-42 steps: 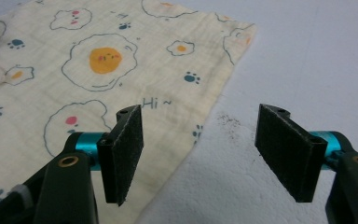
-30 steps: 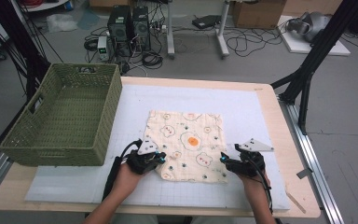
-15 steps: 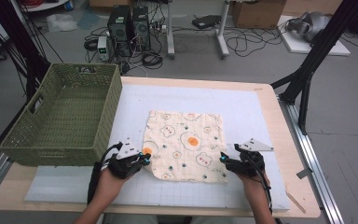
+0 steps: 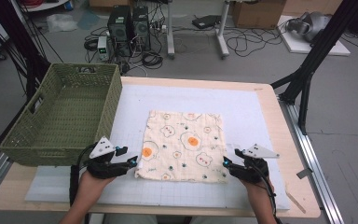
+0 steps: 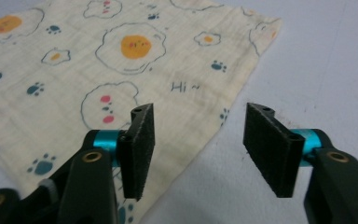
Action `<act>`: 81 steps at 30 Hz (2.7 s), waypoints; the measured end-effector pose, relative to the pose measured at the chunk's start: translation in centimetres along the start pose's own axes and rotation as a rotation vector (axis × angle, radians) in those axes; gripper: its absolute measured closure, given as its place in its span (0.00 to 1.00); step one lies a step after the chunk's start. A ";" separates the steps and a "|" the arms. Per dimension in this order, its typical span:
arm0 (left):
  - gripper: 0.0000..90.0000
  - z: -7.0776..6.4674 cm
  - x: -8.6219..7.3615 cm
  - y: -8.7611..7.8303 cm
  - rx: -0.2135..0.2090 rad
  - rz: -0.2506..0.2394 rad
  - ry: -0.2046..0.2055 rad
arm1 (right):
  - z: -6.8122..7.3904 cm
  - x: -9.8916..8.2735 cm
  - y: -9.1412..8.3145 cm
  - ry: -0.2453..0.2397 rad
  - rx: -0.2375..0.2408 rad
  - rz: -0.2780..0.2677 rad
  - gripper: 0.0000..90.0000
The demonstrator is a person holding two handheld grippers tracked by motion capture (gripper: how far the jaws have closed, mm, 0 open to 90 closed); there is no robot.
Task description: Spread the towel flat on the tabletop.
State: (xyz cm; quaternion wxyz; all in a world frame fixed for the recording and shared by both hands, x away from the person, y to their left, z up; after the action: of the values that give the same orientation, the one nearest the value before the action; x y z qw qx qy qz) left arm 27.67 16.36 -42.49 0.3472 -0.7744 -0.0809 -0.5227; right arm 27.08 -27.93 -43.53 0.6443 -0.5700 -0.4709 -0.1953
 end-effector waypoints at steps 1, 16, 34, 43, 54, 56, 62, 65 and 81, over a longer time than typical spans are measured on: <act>0.50 0.1 0.0 0.4 -0.007 -0.002 -0.011 | 0.1 -0.2 -0.1 -0.006 0.009 0.010 0.55; 0.75 -0.1 -1.1 4.9 0.031 0.156 0.055 | 1.8 -1.6 0.6 -0.055 0.086 0.132 0.79; 0.97 -2.2 -2.6 1.1 -0.048 0.176 0.071 | 3.3 -2.5 -2.3 -0.127 0.148 0.176 0.96; 0.56 -0.5 -0.3 1.9 -0.004 0.069 0.003 | 3.2 -2.4 -2.8 -0.137 0.090 0.129 0.72; 0.53 4.9 3.5 6.2 0.081 -0.054 -0.142 | 1.7 -0.8 -0.4 -0.067 0.022 0.090 0.58; 0.53 5.6 3.9 6.9 0.101 -0.061 -0.126 | 1.5 -0.5 0.0 -0.059 0.017 0.086 0.56; 0.56 6.9 4.4 9.5 0.088 -0.004 -0.144 | 1.2 -0.3 0.8 -0.038 0.013 0.078 0.54; 0.55 7.0 4.2 10.3 0.092 0.021 -0.140 | 1.1 -0.3 0.9 -0.037 0.016 0.073 0.54; 0.83 6.5 4.0 11.0 0.171 0.144 -0.020 | 0.5 0.3 1.9 -0.018 -0.008 0.061 0.54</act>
State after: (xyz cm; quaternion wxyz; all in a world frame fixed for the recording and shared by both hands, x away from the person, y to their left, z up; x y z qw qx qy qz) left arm 39.70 11.22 -45.35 0.4478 -0.7509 -0.0727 -0.4799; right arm 28.55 -26.89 -44.40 0.6436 -0.5883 -0.4582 -0.1725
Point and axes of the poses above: each handheld gripper's, and its own axes: y roughly forward along the jaws, x roughly out of its top, z roughly to its left, the point moved 1 cm from there along y, roughly forward along the jaws, and after that the axes turned 11 degrees about -x, right-handed, at the moved point
